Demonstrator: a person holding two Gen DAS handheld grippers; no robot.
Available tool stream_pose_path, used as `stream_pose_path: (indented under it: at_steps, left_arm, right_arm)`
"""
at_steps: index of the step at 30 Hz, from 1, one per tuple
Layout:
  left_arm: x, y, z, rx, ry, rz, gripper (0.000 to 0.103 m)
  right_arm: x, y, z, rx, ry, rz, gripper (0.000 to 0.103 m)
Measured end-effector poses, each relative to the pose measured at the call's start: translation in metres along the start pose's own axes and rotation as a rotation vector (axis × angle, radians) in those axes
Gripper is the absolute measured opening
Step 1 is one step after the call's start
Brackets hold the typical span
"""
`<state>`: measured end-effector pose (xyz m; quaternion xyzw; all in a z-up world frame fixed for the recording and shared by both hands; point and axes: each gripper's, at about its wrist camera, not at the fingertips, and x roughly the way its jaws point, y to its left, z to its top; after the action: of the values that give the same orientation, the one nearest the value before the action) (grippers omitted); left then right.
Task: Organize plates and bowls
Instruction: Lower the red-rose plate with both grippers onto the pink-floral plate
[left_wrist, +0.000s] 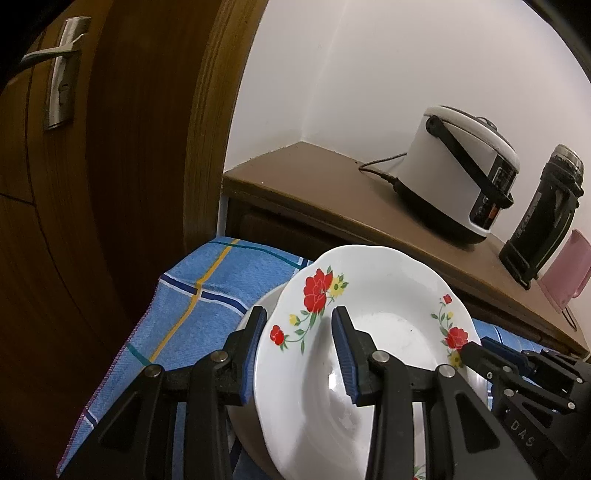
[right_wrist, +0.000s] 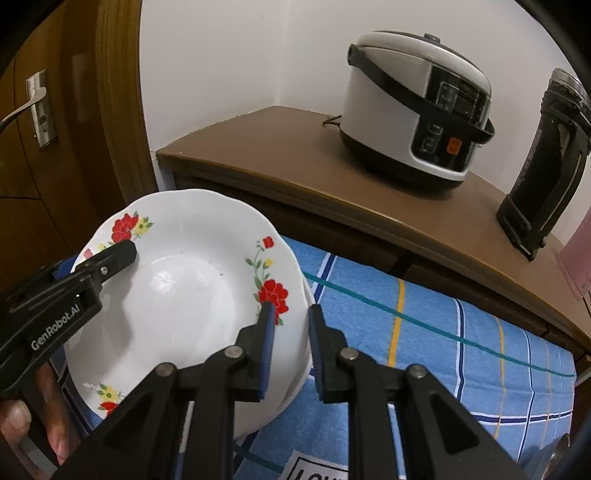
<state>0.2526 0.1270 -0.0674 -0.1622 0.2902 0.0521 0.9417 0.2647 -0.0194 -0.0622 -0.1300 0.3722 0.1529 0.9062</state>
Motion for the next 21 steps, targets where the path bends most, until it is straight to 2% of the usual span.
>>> stream_pose_path:
  at_steps: [4,21]
  left_arm:
    - [0.001,0.004,0.001,-0.026,-0.001,-0.016,0.039]
    - [0.005,-0.012,-0.002,0.072,0.018,0.043,0.040]
  right_arm:
    - [0.003,0.000,0.001,-0.005,-0.001,-0.016,0.019]
    - [0.019,-0.001,0.001,-0.003,0.035,-0.009,0.020]
